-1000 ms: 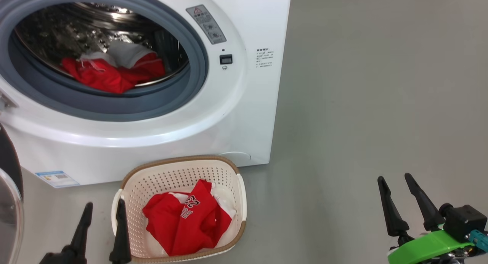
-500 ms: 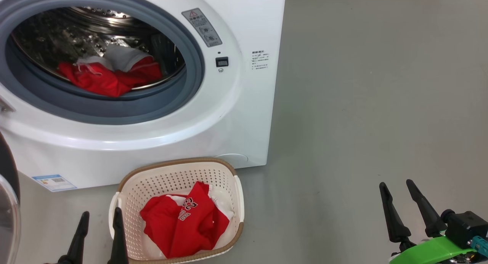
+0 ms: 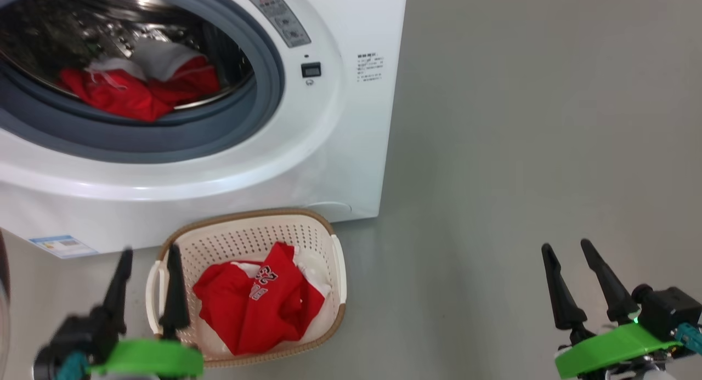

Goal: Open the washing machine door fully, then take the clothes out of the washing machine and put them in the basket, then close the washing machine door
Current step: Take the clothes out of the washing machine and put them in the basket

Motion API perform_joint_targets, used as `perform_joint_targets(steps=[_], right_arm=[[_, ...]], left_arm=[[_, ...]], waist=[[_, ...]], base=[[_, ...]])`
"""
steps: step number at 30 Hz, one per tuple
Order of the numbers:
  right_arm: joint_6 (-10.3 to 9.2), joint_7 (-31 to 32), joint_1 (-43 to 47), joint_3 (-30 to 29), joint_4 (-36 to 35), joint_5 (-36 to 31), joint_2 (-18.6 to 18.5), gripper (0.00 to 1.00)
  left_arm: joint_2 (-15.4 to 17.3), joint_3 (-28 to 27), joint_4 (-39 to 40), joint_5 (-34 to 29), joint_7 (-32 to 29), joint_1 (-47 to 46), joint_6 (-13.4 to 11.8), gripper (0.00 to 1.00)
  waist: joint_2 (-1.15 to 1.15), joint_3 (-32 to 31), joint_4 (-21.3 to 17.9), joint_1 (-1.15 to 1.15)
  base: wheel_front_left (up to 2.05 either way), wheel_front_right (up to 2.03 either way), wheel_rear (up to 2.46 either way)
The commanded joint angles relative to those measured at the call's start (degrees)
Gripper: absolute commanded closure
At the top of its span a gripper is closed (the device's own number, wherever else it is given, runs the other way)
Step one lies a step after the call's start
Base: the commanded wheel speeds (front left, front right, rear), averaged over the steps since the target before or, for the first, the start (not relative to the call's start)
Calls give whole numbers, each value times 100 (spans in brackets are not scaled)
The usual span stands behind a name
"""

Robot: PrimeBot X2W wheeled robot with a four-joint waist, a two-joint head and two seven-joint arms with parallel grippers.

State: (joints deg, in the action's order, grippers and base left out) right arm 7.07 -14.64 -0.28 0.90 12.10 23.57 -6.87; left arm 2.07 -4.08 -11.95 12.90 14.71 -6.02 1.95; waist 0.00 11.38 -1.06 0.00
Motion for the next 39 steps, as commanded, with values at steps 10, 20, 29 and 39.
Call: perform_joint_targets(steps=[10, 20, 29, 39], right_arm=[[42, -36, -674, 236, -172, 13, 63, 0], [42, -36, -918, 260, -190, 30, 170, 0], [42, -36, -1057, 383, -200, 64, 261, 0], [42, -36, -1169, 449, -243, 68, 312, 0]], left_arm=[[205, -753, -1483, -341, 29, -2443, -43, 0], [668, -1169, -2850, -520, 29, -3855, -195, 0], [1185, -1394, -3717, -726, 29, -4699, -556, 0], [1582, -1548, -4085, -897, 29, -5285, -1082, 0]], waist=[[0, 964, -454, 0], [0, 1389, -861, 0], [0, 1708, -1185, 0], [0, 1997, -1322, 0]], base=[[0, 0, 0], [0, 0, 0], [0, 0, 0], [0, 0, 0]])
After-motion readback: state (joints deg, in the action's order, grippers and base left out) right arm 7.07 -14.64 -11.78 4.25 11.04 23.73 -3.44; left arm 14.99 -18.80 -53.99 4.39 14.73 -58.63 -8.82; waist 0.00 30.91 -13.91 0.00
